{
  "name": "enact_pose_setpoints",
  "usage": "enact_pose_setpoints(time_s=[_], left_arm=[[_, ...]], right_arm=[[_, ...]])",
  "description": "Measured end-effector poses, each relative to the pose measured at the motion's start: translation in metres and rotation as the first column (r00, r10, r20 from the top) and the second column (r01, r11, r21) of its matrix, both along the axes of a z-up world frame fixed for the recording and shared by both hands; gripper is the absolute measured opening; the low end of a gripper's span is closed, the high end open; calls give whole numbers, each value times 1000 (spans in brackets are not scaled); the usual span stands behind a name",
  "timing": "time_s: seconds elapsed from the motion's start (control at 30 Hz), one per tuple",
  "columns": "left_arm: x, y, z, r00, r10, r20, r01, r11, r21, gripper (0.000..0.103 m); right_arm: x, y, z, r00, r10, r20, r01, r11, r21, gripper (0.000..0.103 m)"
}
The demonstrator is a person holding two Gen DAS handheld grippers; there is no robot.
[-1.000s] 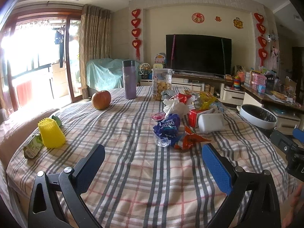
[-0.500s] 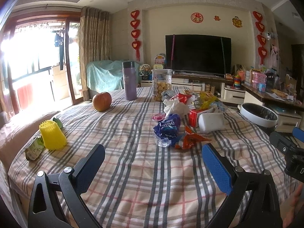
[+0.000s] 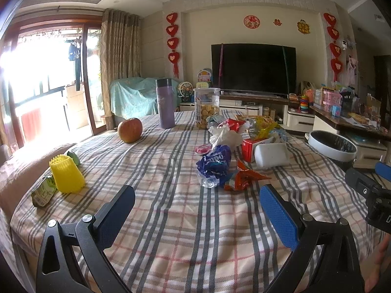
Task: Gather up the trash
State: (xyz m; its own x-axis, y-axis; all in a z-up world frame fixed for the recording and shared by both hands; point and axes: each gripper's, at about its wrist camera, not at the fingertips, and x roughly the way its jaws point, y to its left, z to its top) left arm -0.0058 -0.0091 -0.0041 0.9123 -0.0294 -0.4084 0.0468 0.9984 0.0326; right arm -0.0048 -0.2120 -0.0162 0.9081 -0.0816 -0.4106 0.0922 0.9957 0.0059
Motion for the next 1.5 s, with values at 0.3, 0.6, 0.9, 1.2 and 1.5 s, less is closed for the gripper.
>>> enact_pose_setpoints(time_s=[0.3,0.6,0.9,1.2,1.5], left_arm=[[1,1,0,1000,-1,-3,1,1000,-1,103],[4,5,-2,1000,-4,-16,4,1000,-9,103],[10,12,-3,999,0,-43,0,1000,-8,103],[25,19,-4,997,10,-78,-10,1000,-2,102],[48,19,-4,992,-24,-124,24,1000,2,102]], right_arm=[[1,0,-1,1000,5,-6,-5,1000,1,103],[2,-2,-2,1000,7,-15,-7,1000,16,103],[4,-2,-3,999,27,-25,-26,999,36,103],[10,-1,-4,996,80,-43,-76,994,74,103],[24,4,-11,987,137,-85,-127,986,113,103]])
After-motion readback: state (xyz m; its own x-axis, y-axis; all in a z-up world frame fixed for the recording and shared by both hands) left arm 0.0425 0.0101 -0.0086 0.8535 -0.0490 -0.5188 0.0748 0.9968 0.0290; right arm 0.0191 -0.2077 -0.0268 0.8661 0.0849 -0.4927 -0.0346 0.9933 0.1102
